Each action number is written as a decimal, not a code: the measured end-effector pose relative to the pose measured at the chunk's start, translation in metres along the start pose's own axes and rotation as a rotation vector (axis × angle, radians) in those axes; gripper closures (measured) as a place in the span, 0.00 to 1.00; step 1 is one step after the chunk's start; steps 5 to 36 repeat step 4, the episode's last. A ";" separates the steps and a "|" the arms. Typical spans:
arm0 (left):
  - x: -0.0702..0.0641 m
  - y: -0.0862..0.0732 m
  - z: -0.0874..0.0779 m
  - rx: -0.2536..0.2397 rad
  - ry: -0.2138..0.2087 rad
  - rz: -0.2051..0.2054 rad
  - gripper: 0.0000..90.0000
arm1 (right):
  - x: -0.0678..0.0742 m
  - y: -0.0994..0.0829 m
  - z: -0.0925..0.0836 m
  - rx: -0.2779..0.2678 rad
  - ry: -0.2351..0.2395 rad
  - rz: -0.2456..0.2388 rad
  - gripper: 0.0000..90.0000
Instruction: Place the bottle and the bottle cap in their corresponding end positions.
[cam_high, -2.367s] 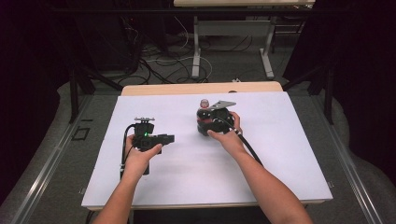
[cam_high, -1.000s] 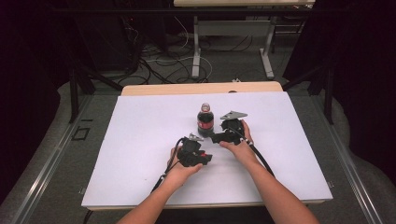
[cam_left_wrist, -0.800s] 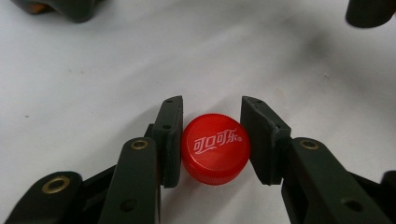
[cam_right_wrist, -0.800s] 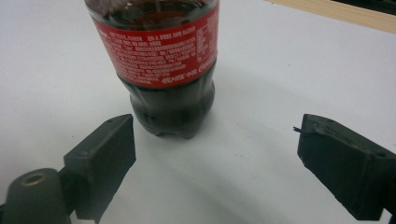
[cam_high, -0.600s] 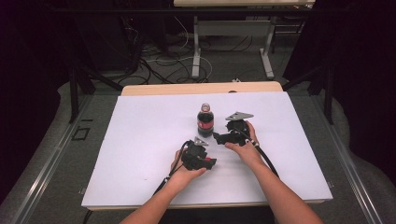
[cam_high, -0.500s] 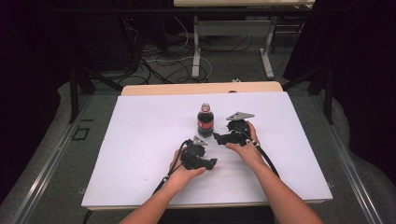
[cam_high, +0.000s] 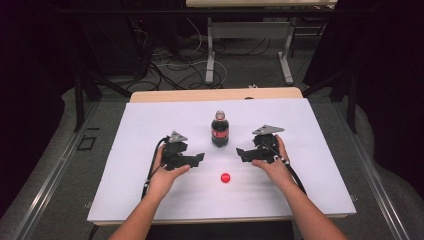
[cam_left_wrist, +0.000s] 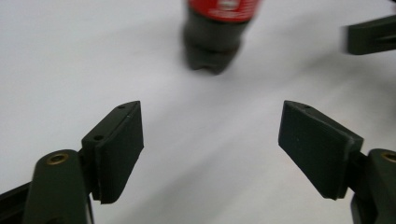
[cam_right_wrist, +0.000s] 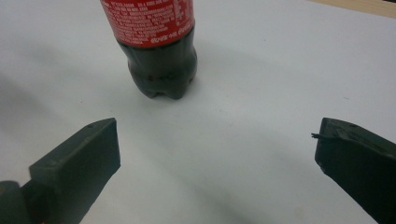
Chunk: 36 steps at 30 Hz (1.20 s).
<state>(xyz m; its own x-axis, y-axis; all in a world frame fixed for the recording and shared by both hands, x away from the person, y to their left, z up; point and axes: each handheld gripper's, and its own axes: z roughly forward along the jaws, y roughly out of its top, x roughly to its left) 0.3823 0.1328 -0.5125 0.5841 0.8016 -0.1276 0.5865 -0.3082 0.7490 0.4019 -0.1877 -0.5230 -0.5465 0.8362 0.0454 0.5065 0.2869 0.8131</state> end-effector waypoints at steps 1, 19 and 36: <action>0.006 -0.002 -0.002 -0.008 0.013 0.001 0.17 | -0.001 -0.002 -0.003 -0.003 -0.001 0.012 0.00; 0.018 -0.010 -0.007 -0.017 0.036 -0.031 0.07 | -0.004 -0.008 -0.011 -0.004 -0.010 0.021 0.00; 0.018 -0.010 -0.007 -0.017 0.036 -0.031 0.07 | -0.004 -0.008 -0.011 -0.004 -0.010 0.021 0.00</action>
